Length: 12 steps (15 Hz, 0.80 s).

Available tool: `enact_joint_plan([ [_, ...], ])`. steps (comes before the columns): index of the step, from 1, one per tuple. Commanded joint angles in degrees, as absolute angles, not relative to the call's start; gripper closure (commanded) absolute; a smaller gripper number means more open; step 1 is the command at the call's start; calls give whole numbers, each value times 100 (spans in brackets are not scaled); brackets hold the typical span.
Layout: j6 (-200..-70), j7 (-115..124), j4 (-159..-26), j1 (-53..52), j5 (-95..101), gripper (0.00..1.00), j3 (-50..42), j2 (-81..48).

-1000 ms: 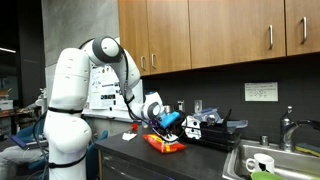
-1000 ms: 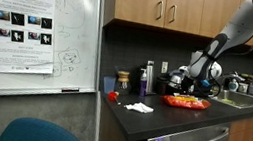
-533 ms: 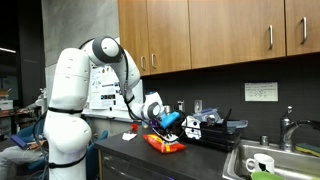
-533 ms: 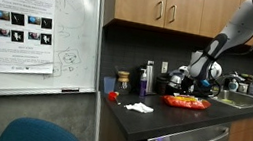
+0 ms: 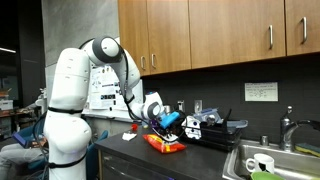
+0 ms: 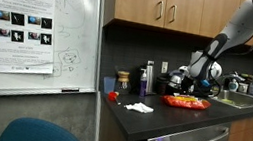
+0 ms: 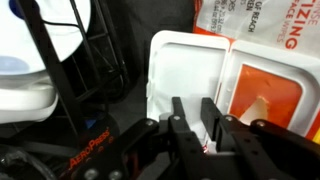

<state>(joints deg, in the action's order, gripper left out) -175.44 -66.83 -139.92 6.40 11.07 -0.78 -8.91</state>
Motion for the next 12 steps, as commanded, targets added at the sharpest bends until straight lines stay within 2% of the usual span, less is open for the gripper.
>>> enact_joint_plan([
  [1, -17544, -6683, -13992, 640, 1107, 72, -78, -891],
  [3, -17544, -6683, -13992, 640, 1107, 72, -78, -891],
  [4, -17544, -6683, -13992, 640, 1107, 47, -78, -891],
  [6, -17436, -6612, -13937, 601, 1187, 42, -161, -878],
  [12, -17097, -6822, -14136, 703, 1082, 4, -121, -526],
])
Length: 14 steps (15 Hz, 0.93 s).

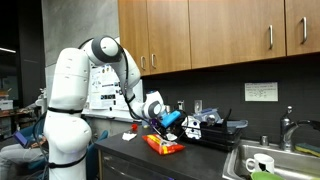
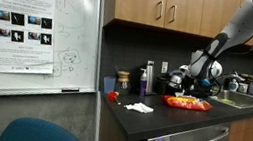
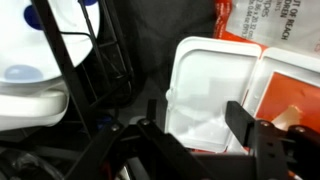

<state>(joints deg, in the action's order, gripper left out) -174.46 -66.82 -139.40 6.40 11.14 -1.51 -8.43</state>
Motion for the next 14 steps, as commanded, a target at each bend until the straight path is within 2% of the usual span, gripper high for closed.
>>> enact_joint_plan([
  [1, -16895, -6906, -14168, 736, 993, 1, -68, -456],
  [6, -16215, -7150, -14379, 706, 813, 0, -101, -84],
  [14, -16308, -6963, -14286, 602, 972, 0, -204, -268],
])
